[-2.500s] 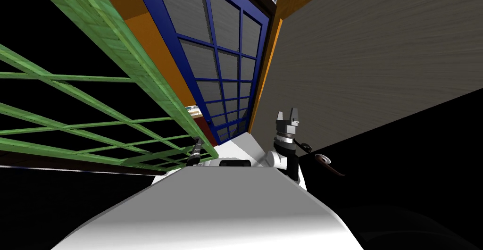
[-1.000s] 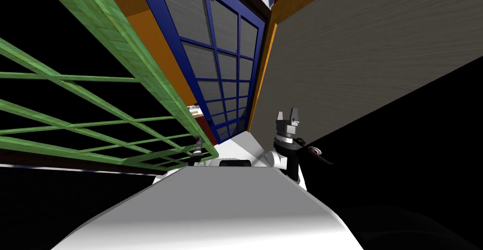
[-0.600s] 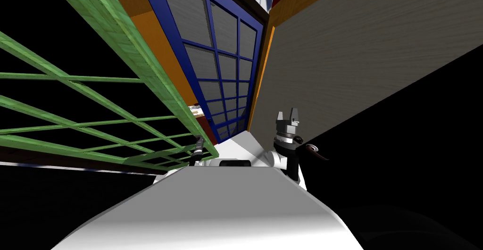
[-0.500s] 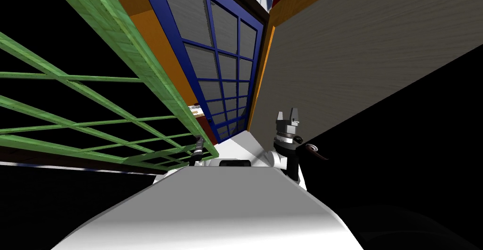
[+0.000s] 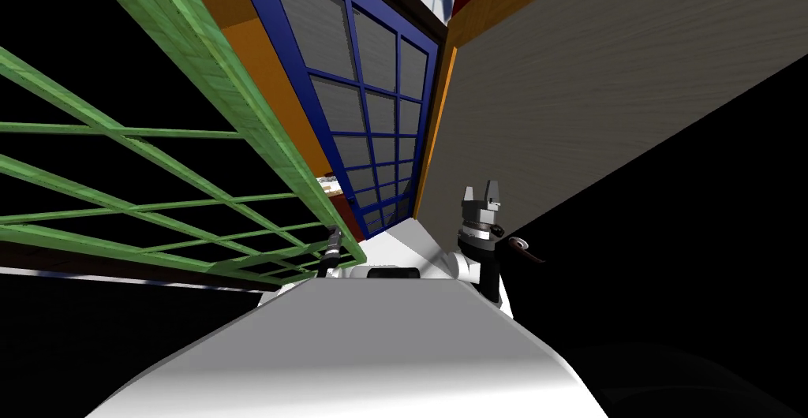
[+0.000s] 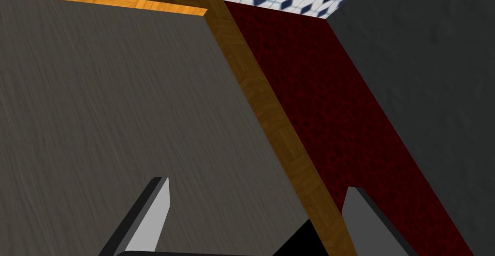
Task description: Pull the door open
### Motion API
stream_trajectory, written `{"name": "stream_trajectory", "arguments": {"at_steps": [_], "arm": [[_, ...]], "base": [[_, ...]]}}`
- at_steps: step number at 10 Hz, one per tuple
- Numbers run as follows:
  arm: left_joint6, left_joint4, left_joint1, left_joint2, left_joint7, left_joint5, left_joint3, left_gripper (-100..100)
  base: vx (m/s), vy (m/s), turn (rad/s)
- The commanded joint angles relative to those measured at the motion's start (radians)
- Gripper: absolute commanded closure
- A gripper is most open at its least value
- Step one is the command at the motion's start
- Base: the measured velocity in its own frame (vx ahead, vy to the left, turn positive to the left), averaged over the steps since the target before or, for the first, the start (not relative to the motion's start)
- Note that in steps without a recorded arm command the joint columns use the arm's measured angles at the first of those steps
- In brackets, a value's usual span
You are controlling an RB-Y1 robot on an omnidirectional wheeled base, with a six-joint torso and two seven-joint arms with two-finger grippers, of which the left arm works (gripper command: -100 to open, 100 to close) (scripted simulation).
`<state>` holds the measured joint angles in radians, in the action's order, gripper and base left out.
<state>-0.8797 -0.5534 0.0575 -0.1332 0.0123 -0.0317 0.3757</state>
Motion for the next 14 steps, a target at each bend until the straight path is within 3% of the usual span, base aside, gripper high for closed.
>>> {"name": "stream_trajectory", "arguments": {"at_steps": [1, 8, 9, 10, 14], "arm": [[0.014, -0.015, -0.017, -0.016, -0.028, 0.011, 0.009, 100], [-0.003, 0.021, 0.010, -0.036, -0.218, 0.051, -0.048, 100], [-0.003, -0.005, 0.010, -0.036, -0.236, 0.051, -0.048, 100], [-0.007, 0.028, 0.015, -0.039, -0.270, 0.059, -0.060, 100], [-0.007, 0.028, 0.015, -0.039, -0.278, 0.059, -0.060, 100]], "base": [[-0.032, 0.006, -0.040], [-0.043, 0.010, -0.026], [-0.047, 0.007, -0.019], [-0.026, 0.009, -0.043], [-0.013, 0.002, 0.002]]}}
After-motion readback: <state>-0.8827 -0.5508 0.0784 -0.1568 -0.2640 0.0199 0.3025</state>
